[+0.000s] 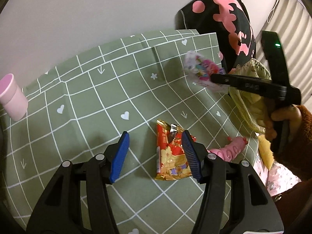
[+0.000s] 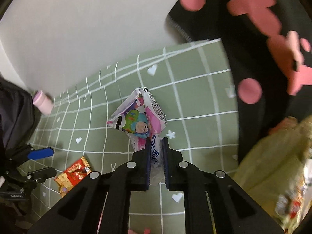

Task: Collect trash
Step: 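Grasp the white candy wrapper with the right gripper, then grasp the red-gold wrapper with the left gripper while the right holds the white wrapper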

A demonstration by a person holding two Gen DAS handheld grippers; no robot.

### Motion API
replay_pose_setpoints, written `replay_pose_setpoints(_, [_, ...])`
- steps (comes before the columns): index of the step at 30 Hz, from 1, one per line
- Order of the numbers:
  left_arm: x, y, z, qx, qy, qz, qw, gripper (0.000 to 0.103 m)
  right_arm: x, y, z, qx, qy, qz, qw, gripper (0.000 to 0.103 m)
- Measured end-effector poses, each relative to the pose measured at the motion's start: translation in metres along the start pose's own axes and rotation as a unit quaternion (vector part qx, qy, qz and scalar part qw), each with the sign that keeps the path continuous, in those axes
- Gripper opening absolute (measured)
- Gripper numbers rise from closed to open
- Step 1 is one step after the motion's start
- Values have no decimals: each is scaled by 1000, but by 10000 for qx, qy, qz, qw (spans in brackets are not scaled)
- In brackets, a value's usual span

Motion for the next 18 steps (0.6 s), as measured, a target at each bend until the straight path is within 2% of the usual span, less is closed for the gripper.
replay_pose_setpoints(7, [5, -5, 11, -54, -64, -42, 10000, 53, -4, -35, -10, -139, 302, -356, 9988, 12])
replay_pose_setpoints(10, [4, 4, 3, 31, 276, 163, 9995, 53, -10, -51, -13, -150, 361, -497, 9980, 12])
replay_pose_setpoints(14, [-3, 23, -21, 114, 898, 531, 9945, 53, -17, -66, -18, -157, 450, -602, 9970, 12])
replay_pose_setpoints(18, [-14, 40, -29, 191, 912, 864, 9919, 51, -22, -78, -17, -210, 463, -715, 9961, 12])
Point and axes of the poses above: each gripper's, at about its wrist camera, not at the fingertips, and y roughly the way its jaws point, z to its left, x to its top, the point moved 6 cm from there along y, roughly the way its jaws point, and after that the axes turned 2 degrees about z, right-handed, at the moved point
